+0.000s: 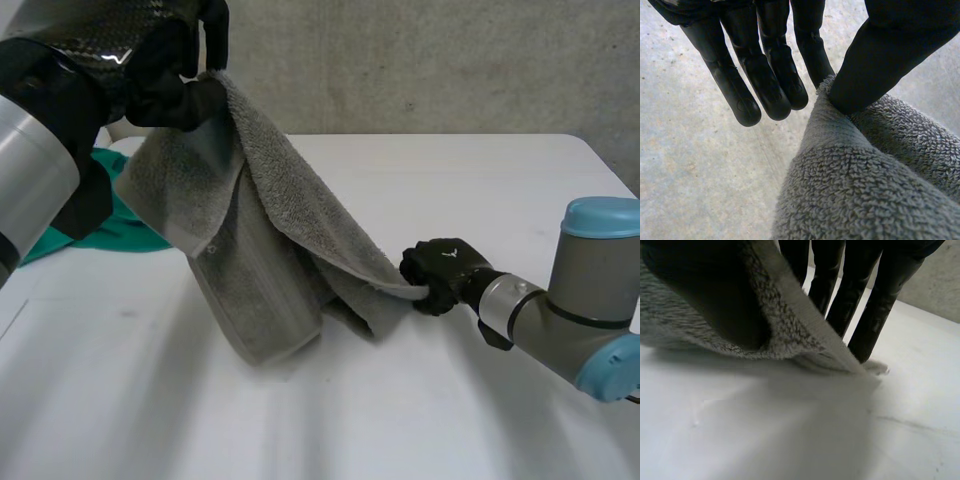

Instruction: Fold the laundry.

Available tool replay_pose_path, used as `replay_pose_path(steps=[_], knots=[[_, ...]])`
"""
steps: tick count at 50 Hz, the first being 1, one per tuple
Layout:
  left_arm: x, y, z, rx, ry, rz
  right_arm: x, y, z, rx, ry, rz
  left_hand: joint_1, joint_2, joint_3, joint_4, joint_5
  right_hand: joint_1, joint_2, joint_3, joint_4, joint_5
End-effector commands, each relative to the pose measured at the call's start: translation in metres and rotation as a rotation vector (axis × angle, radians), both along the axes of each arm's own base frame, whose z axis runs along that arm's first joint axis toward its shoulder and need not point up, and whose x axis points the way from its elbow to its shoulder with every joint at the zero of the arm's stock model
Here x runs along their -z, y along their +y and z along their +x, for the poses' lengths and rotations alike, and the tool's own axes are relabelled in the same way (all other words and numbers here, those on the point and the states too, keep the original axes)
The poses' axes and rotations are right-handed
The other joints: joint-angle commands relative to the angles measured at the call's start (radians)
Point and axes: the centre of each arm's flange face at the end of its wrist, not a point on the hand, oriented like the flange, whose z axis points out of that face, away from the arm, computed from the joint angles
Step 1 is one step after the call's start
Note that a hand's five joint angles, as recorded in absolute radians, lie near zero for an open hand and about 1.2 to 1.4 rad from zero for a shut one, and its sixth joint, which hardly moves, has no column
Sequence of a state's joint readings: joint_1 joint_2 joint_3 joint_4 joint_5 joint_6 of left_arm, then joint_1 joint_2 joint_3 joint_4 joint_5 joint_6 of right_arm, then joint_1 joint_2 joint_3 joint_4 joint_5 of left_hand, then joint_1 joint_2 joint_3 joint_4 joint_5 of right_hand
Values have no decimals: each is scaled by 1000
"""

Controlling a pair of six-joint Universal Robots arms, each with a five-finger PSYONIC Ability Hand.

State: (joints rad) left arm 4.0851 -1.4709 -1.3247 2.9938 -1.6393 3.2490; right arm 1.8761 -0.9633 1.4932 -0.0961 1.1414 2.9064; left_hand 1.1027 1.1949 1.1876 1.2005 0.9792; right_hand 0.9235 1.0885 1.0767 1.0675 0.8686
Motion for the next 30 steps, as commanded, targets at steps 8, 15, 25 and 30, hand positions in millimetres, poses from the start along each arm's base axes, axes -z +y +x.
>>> replay_pose_path(steps=[8, 15, 25, 30], knots=[[-16, -8, 26, -92, 24, -50, -173, -30, -43, 170, 76, -523, 294, 201, 209, 196, 243, 473, 308, 320, 329, 353], [9, -34, 41, -153, -58, 59, -239, 7, -77, 162, 468, -708, 294, 201, 209, 196, 243, 473, 308, 320, 329, 353], [98, -84, 25, -109, -210, 351, -217, 21, -66, 93, 565, -586, 294, 201, 209, 196, 243, 473, 308, 320, 329, 353], [117, -112, 17, -112, -259, 354, -174, -6, -59, 75, 585, -469, 294, 201, 209, 196, 243, 473, 308, 320, 329, 353]])
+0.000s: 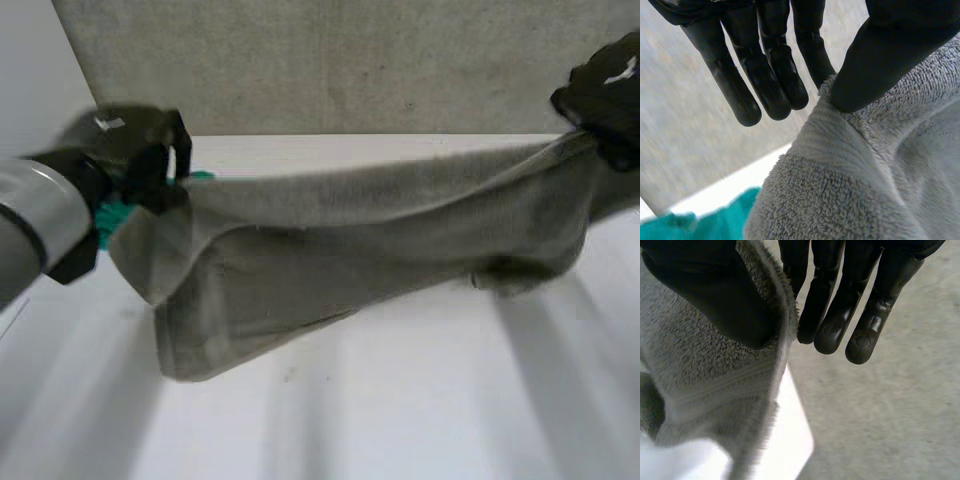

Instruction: Fold the laundry.

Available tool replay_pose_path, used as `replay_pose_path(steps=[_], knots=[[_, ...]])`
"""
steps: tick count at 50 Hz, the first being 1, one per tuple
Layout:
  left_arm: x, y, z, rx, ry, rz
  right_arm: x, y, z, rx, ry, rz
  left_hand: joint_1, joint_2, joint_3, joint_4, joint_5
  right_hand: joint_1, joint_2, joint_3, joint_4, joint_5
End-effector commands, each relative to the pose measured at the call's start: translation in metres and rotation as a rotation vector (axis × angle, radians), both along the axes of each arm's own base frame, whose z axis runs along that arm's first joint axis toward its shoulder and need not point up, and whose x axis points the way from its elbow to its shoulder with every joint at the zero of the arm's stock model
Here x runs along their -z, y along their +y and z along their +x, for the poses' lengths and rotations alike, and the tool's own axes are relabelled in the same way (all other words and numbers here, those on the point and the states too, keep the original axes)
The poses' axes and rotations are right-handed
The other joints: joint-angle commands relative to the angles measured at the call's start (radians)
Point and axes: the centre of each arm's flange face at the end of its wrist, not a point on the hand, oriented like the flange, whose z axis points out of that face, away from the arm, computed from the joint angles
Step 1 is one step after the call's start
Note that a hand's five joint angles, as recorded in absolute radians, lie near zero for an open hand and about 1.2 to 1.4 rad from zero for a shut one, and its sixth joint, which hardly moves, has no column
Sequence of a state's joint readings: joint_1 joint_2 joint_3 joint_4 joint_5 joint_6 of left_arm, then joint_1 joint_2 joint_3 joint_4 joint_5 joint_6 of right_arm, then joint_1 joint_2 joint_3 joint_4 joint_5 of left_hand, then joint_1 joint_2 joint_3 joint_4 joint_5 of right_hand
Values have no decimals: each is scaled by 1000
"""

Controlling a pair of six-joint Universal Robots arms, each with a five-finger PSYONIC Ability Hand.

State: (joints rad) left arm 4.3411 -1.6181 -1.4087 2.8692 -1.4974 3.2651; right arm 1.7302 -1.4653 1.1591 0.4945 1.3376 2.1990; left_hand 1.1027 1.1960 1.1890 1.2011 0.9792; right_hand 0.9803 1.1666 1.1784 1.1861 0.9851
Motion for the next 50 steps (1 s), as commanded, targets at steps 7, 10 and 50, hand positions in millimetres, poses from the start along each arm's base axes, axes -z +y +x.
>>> replay_pose_path(steps=[7, 10, 50], knots=[[38, -95, -33, -16, -71, -180, 66, -88, 29, 79, -92, -27, 294, 200, 207, 195, 243, 416, 230, 218, 210, 237], [11, -117, -41, -38, 0, -415, 36, -112, 36, 97, -190, -243, 294, 200, 207, 195, 243, 416, 230, 218, 210, 237], [189, -60, -10, 94, -397, 161, 193, -27, 24, 32, -123, 246, 48, -45, -38, -50, -3, 416, 230, 218, 210, 237]])
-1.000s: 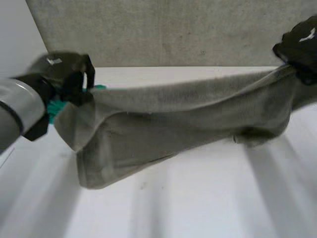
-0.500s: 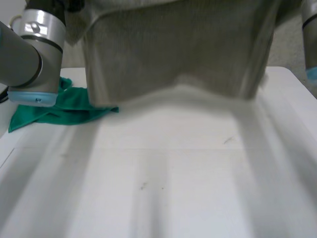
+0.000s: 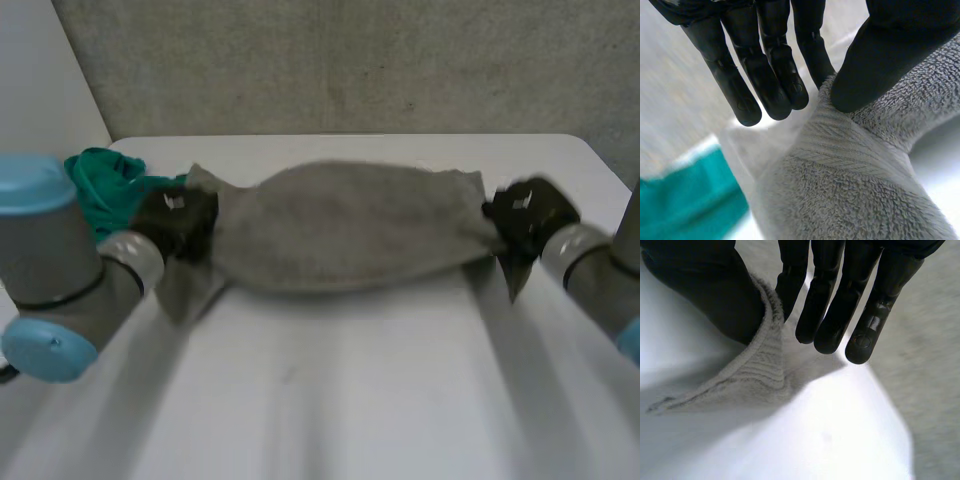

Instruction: Fold the laundry.

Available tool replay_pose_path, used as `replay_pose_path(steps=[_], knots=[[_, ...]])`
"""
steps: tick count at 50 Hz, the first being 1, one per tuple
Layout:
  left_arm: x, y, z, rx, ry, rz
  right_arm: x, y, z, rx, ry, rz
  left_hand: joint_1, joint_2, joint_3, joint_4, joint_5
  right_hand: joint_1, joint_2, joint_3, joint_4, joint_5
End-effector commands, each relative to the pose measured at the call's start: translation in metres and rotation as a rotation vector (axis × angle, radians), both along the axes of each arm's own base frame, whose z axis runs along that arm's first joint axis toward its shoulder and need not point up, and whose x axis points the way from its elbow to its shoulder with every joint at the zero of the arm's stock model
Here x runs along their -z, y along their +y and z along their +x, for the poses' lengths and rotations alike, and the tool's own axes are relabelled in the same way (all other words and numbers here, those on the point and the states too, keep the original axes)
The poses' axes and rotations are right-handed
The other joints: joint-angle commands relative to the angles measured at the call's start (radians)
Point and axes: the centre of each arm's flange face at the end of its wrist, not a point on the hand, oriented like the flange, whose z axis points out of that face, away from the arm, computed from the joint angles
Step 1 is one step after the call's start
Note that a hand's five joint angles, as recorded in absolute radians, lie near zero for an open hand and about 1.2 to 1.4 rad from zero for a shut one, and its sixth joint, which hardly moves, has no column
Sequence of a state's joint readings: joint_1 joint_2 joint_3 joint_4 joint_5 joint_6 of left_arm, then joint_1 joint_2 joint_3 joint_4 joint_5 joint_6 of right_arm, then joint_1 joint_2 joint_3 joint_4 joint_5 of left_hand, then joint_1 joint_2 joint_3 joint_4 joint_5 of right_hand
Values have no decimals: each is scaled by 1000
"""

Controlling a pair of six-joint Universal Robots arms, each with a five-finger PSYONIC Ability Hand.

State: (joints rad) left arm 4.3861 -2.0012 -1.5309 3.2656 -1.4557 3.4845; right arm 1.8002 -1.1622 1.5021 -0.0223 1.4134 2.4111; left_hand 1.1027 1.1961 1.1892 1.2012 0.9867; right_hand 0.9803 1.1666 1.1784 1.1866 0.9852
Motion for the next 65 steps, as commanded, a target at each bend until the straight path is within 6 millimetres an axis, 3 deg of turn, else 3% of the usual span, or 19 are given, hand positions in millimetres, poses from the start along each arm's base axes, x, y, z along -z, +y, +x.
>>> replay_pose_path(steps=[1, 4, 8, 14, 19, 26, 36, 43, 65], knots=[[55, 12, 3, 41, -190, 155, 31, 16, -1, -29, 20, 43, -121, -215, -208, -220, -180, 416, 230, 218, 210, 237], [54, 14, 2, 44, -193, 151, 32, 16, -2, -23, 7, 48, -319, -413, -406, -418, -378, 416, 230, 218, 210, 237], [22, 17, 5, 21, -165, 70, 33, 18, -2, -20, 5, 47, -439, -533, -526, -538, -498, 416, 230, 218, 210, 237], [-3, 43, 13, 11, -124, 22, 35, 20, -4, -14, 6, 50, -449, -542, -535, -547, -507, 416, 230, 218, 210, 237], [2, 77, 24, 3, -116, 79, 39, 22, -7, -8, 9, 65, -431, -525, -518, -530, -490, 416, 230, 218, 210, 237], [22, 97, 34, -17, -131, 167, 41, 22, -9, -3, 9, 71, -440, -533, -526, -538, -499, 416, 230, 218, 210, 237], [42, 66, 47, -104, -121, 140, 42, 24, -9, -6, 9, 73, -566, -660, -653, -665, -625, 416, 230, 218, 210, 237], [56, 57, 51, -124, -136, 165, 42, 25, -9, -10, 7, 65, -622, -715, -709, -721, -681, 416, 230, 218, 210, 237], [64, 34, 53, -149, -133, 137, 44, 27, -9, -13, 8, 65, -373, -466, -459, -471, -431, 416, 230, 218, 210, 237]])
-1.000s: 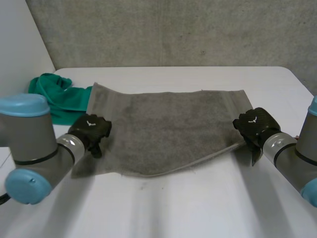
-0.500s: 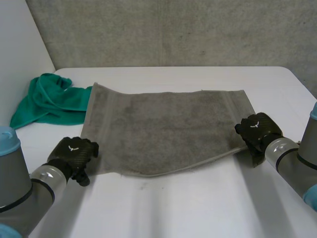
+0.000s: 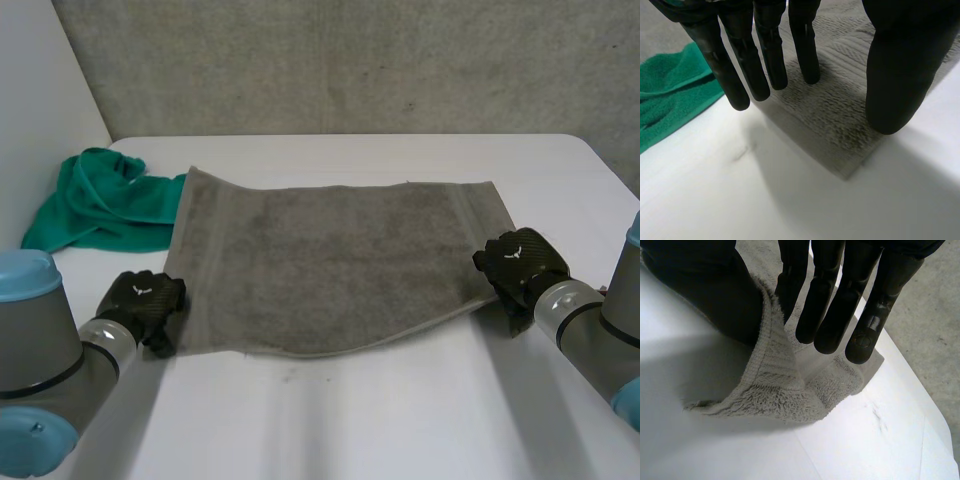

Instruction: Fold the laundry.

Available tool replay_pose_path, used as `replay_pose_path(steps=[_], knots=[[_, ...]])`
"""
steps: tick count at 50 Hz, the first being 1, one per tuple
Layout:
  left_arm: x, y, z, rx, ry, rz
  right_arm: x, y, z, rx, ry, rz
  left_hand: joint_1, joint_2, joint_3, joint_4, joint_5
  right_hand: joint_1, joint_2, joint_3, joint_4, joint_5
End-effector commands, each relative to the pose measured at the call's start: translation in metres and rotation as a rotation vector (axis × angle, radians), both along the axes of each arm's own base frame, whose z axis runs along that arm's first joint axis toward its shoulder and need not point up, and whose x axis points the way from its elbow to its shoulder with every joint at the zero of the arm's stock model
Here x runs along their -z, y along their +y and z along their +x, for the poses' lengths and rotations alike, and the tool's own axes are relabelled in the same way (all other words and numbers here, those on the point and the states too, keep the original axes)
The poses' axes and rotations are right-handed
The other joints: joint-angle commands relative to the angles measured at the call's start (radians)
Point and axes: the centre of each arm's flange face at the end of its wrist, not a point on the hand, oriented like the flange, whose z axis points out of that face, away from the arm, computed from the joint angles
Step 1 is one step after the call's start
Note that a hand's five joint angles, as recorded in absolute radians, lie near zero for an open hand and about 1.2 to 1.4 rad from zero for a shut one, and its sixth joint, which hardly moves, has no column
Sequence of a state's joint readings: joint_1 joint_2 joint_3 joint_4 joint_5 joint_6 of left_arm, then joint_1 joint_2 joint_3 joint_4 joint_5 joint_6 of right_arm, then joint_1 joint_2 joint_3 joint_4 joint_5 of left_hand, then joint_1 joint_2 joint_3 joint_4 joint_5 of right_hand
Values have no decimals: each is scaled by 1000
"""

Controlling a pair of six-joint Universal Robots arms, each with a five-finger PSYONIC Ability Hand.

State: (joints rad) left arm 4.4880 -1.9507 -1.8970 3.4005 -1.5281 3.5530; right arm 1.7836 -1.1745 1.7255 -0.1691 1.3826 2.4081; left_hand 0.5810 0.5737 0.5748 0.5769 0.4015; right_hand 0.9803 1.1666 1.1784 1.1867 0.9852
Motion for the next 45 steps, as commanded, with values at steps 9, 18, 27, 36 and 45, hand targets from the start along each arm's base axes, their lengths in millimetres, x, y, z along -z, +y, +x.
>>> replay_pose_path(steps=[9, 18, 27, 36, 45], knots=[[6, -6, -2, 3, -3, 2, 1, 1, 0, -2, 3, 1, 208, 215, 214, 212, 213, 416, 230, 218, 210, 237], [7, -7, -2, 13, -20, 0, 1, 1, 0, -2, 4, 0, 231, 239, 238, 236, 236, 416, 230, 218, 210, 237], [7, -7, -2, 11, -21, 3, 1, 1, 0, -1, 4, 0, 814, 822, 821, 819, 819, 416, 230, 218, 210, 237], [-13, -4, -2, 8, -8, -54, -1, 1, -1, 2, 7, -8, 815, 823, 821, 819, 820, 416, 230, 218, 210, 237], [-24, 5, -5, 32, -2, -63, -11, 2, -1, 1, 5, -31, 644, 651, 650, 648, 649, 416, 230, 218, 210, 237]])
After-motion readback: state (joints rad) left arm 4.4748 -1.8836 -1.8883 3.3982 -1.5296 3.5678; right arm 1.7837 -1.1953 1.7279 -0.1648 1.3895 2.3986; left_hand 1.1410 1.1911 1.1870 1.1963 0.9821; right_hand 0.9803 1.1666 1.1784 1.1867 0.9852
